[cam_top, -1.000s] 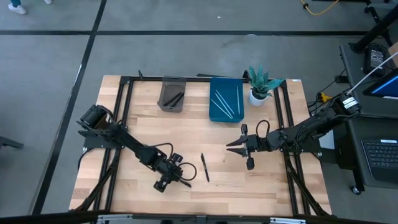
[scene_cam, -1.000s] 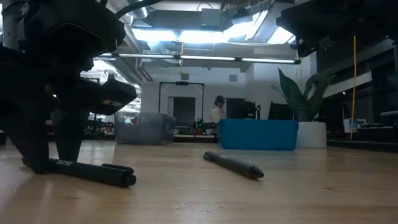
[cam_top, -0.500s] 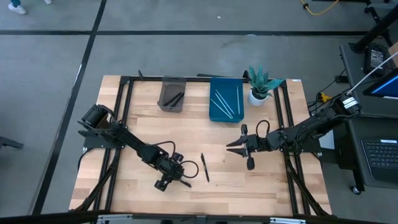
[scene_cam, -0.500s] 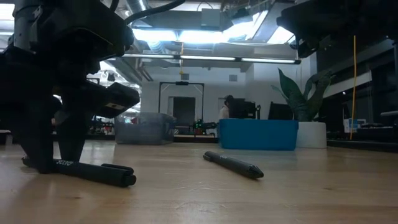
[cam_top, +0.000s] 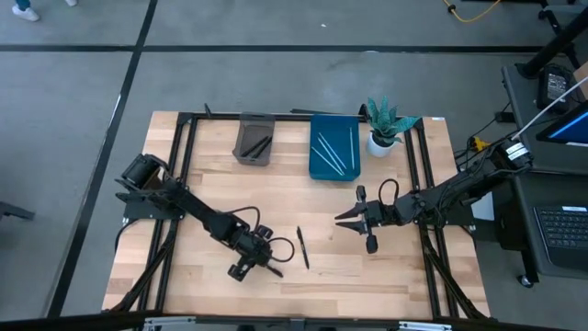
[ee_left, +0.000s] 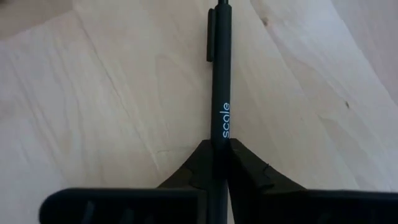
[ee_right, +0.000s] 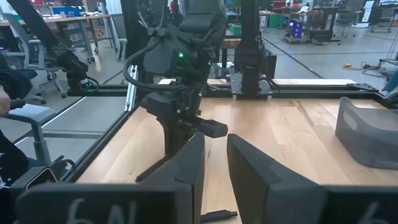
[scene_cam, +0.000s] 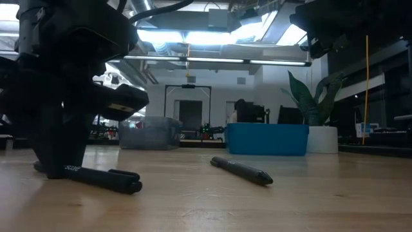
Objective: Sort pens & pencils
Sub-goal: Put the black pen into the black bin
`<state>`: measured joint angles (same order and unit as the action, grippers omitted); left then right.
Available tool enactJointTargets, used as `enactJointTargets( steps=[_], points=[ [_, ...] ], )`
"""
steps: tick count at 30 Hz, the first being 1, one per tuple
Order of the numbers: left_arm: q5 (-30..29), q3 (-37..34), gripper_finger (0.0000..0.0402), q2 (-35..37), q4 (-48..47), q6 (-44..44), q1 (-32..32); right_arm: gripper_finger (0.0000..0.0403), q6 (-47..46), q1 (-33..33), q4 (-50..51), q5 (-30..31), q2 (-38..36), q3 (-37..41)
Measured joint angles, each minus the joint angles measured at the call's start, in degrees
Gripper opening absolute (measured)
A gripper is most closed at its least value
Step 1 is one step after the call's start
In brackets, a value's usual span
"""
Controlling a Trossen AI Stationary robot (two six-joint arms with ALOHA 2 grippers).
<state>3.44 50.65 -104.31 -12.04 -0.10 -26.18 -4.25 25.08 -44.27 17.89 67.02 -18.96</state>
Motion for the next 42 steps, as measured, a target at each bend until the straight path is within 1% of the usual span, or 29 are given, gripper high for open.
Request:
enactJointTargets(
  steps=[5, 9, 13, 18, 26, 31, 33, 38, 42],
  points=[
    [1.10, -0.12, 0.0021, -0.24, 1.89, 3.30, 1.37, 0.0071, -0.02, 0.00, -0.01, 0.02, 0.00, 0.00],
    [0.18, -0.82, 0.0020, 3.17, 2.66, 5.75, 1.78, 0.0071, -0.02, 0.00, 0.00, 0.04, 0.00, 0.00],
    [-3.12, -1.11, 0.0017, 7.35, 0.88, 7.84, 1.98, 0.0071, -0.25, 0.00, 0.35, 0.04, 0.00, 0.00],
    [-3.48, -1.03, 0.0017, 10.34, -2.71, 7.95, 1.65, 0.0071, -1.61, 0.00, 1.13, 0.04, 0.06, 0.00],
    [-2.92, -0.82, 0.0017, 15.27, -5.81, 8.14, 0.34, 0.0071, -1.81, 0.00, 1.84, 0.09, 0.13, 0.00],
    [-3.65, -0.76, 0.0017, 20.46, -8.14, 8.20, -0.92, 0.0071, -1.75, 0.00, 2.04, 0.13, 0.15, 0.00],
    [-5.55, -0.75, 0.0017, 22.86, -8.49, 8.25, -1.38, 0.0071, -1.84, 0.00, 2.08, 0.15, 0.15, 0.00],
    [-9.65, -0.72, 0.0017, 29.98, -13.13, 8.79, -2.07, 0.0071, -1.97, 0.00, 2.21, 0.13, 0.15, 0.00],
    [-11.74, -1.82, 0.0017, 35.72, -15.11, 8.62, -2.00, 0.0071, -2.03, 0.00, 2.45, 0.13, 0.15, 0.00]
  ],
)
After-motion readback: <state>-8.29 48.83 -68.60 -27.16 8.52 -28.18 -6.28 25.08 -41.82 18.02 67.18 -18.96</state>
